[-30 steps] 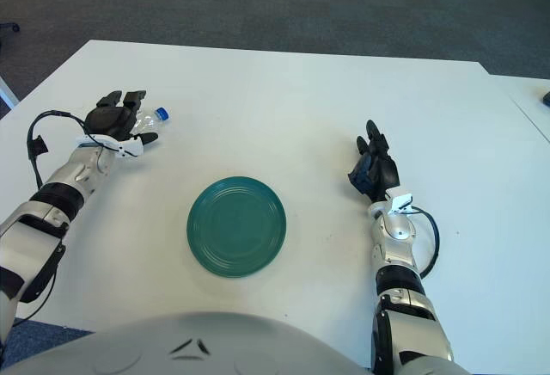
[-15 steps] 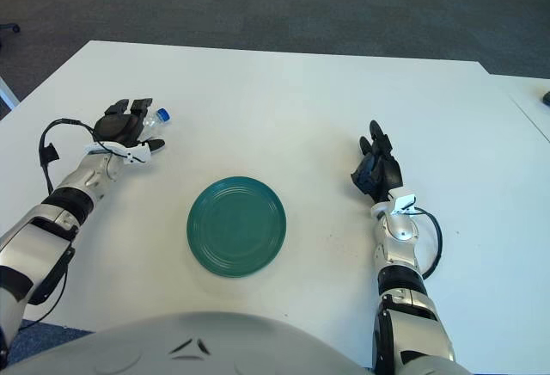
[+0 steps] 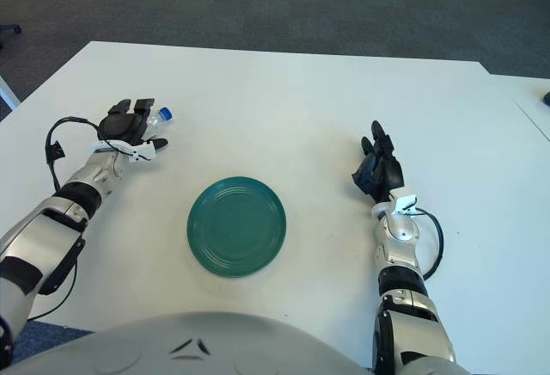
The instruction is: Put the bottle into the plate.
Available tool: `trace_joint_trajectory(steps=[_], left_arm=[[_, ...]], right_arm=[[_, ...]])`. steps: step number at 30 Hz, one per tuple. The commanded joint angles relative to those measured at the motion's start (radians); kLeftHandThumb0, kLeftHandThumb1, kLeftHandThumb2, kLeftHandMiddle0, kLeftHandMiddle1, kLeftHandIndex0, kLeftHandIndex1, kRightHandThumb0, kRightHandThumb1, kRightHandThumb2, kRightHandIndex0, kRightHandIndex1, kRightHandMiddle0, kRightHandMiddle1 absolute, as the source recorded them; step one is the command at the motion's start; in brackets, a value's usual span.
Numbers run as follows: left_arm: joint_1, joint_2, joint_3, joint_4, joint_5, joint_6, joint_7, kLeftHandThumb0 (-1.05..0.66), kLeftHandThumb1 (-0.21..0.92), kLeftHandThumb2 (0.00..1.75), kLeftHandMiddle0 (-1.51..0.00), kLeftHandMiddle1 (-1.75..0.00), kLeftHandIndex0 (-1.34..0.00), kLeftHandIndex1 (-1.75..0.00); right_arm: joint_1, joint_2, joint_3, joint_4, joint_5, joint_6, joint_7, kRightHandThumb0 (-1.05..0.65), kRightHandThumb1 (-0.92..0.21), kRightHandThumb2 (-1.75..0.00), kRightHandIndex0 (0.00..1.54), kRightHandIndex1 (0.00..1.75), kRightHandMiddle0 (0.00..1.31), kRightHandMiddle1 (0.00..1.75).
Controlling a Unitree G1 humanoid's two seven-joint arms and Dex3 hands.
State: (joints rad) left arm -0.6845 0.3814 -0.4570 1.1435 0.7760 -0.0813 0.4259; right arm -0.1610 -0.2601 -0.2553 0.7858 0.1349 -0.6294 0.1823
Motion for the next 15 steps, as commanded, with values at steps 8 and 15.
trace_joint_trajectory(steps=[8,15], left_arm=[[0.031,-0.042,-0.017,0.123,-0.031,-0.039,-0.046,-1.05,0.92,0.34,-0.28,-0.60,0.00,-1.23],[0.018,-0.078,-0.001,0.153,-0.057,0.003,-0.038,-0.48,0.59,0.70,-0.45,-1.62,-0.25,-1.68]], right_arm=[[0.102,0.023,-0.012,0.002,0.018,-0.019,0.015,-1.02,-0.92,-1.15,0.00,0.00,0.00,0.00],[0.118,0.003,-0.041,-0.012,0.068,-0.063,0.087,-1.02,-0.92,-1.16,0.02,0.01,0.04,0.02]])
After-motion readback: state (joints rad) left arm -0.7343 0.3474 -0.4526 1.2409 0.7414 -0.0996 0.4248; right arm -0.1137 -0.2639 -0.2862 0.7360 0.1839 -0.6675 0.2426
